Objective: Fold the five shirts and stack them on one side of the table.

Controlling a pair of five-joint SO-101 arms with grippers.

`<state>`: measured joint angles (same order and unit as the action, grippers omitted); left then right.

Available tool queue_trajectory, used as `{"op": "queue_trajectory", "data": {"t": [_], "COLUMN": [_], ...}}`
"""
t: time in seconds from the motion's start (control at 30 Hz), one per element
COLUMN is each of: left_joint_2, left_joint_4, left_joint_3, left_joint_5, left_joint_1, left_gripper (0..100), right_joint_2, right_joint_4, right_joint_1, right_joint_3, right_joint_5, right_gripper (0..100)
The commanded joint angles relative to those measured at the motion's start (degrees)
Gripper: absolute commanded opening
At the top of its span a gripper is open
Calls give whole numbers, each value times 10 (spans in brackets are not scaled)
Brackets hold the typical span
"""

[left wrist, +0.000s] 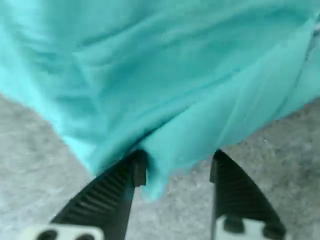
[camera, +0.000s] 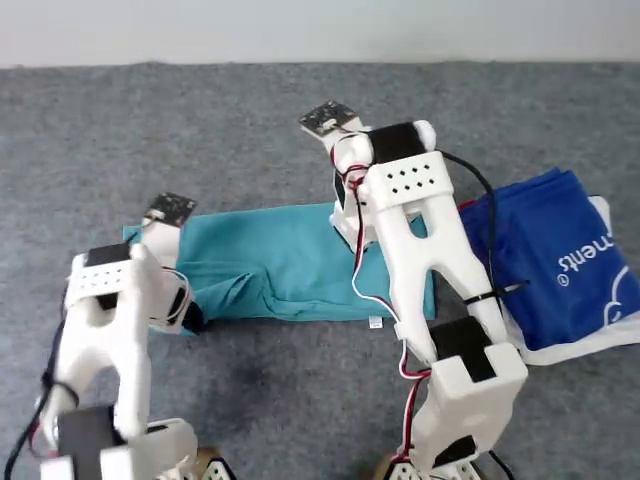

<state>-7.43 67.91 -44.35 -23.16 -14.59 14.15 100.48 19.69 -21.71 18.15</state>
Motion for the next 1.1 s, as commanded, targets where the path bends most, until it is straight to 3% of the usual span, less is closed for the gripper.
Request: {"op": "queue_trajectory", "data": {"t": [0.0,0.23,0.57,0.97,1.07], "left_joint_2": [62,116,50,-12,-9], "left_joint_4": [-11,-7,77,66,94], "left_joint_3": [39,90,93,96,93], "left_joint_5": [16,33,33,33,31], "left_joint_1": [5,6,6,5,7], "left_gripper": [178,172,123,124,124], "right_joint_2": [-39,-36,-35,-35,-35], "right_joint_4": [22,22,22,22,22], "right_joint_1": [-6,-5,19,42,40], "right_joint_3": [-2,-2,4,11,11], "right_joint_5": [1,0,0,0,0], "right_gripper": [307,307,307,307,307]}}
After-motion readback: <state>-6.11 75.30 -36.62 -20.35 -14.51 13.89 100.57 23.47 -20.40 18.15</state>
